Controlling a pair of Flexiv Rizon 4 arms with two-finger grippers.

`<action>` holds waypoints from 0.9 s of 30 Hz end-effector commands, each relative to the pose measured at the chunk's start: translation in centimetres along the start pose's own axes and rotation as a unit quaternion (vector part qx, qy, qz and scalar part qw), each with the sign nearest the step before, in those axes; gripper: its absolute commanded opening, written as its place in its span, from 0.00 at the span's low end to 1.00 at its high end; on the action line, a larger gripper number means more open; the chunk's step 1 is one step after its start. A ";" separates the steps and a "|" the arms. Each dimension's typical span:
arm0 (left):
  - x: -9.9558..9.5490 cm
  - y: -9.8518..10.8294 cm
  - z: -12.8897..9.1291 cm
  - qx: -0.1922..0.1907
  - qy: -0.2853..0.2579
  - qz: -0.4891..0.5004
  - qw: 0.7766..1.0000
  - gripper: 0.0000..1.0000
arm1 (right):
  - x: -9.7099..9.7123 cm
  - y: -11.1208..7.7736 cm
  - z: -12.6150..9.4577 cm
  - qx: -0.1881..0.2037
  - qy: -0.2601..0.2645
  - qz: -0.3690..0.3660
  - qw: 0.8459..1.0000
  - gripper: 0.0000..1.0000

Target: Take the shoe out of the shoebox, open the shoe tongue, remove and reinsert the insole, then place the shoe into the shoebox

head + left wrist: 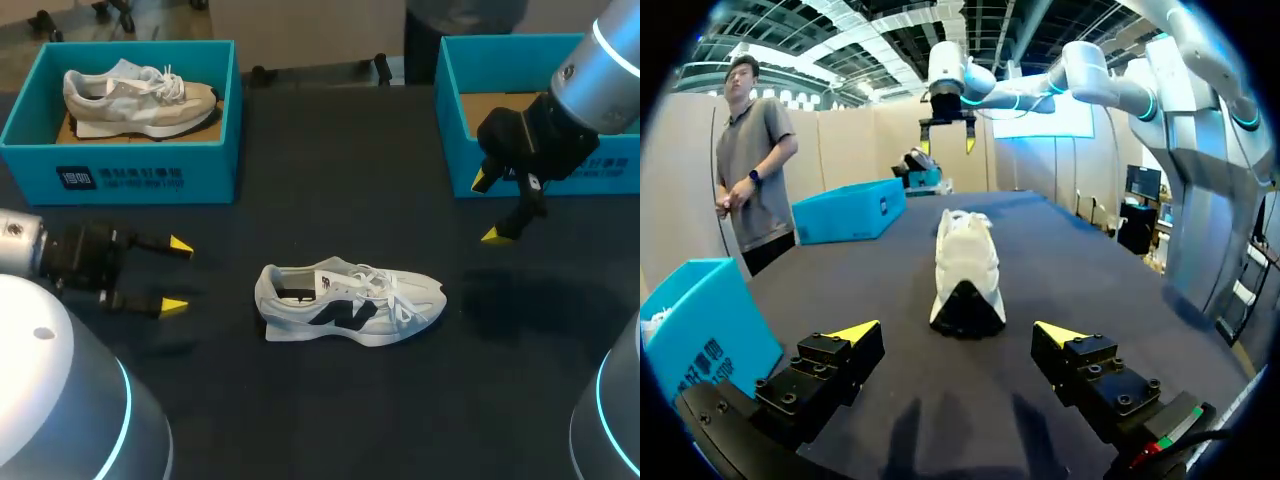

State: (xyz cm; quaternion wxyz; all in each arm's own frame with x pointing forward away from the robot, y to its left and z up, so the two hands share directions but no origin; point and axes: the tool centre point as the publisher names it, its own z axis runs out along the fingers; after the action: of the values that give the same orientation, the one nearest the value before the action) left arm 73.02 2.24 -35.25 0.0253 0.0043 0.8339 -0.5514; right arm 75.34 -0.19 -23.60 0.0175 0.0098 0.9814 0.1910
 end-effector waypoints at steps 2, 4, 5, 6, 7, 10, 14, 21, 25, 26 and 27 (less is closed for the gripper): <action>0.3 1.2 3.8 0.020 -0.021 -0.015 0.999 1.00 | 0.0 0.0 0.1 0.001 -0.001 0.000 1.000 1.00; 0.5 1.6 4.9 0.026 -0.012 -0.035 0.999 1.00 | 0.0 0.0 0.1 0.001 -0.001 0.000 1.000 1.00; 0.6 1.9 5.4 0.021 -0.014 -0.041 0.999 1.00 | 0.0 0.0 0.1 0.001 -0.001 0.000 1.000 1.00; 0.6 2.1 5.8 0.023 -0.010 -0.045 0.999 1.00 | 0.0 0.0 0.1 0.001 -0.001 0.000 1.000 1.00; 0.6 2.2 6.3 0.029 -0.011 -0.050 0.998 1.00 | 0.0 0.0 0.1 0.001 -0.001 0.000 1.000 1.00; 0.4 2.4 7.5 0.030 -0.008 -0.054 0.998 1.00 | 0.0 0.0 0.1 0.001 -0.001 0.000 1.000 1.00; 0.4 2.2 8.6 0.030 -0.006 -0.056 0.998 1.00 | 0.0 0.0 0.1 0.001 -0.001 0.000 1.000 1.00; 1.2 0.7 10.1 0.043 0.004 -0.054 0.998 1.00 | 0.0 0.0 0.1 0.001 -0.001 0.000 1.000 1.00; 1.7 0.1 11.0 0.043 0.011 -0.050 0.998 1.00 | 0.0 0.0 0.1 0.001 -0.001 0.000 1.000 1.00; 1.7 0.0 11.2 0.044 0.011 -0.050 0.998 1.00 | 0.0 0.0 0.1 0.001 -0.001 0.000 1.000 1.00; 1.6 0.0 11.4 0.047 0.007 -0.051 0.998 1.00 | 0.0 0.0 0.1 0.001 -0.001 0.000 1.000 1.00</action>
State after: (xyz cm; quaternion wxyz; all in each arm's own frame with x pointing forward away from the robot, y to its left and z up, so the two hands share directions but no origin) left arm 71.85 -7.68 -39.59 -0.0140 -0.0295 0.8076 -0.5888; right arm 75.34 -0.19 -23.60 0.0175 0.0098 0.9814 0.1910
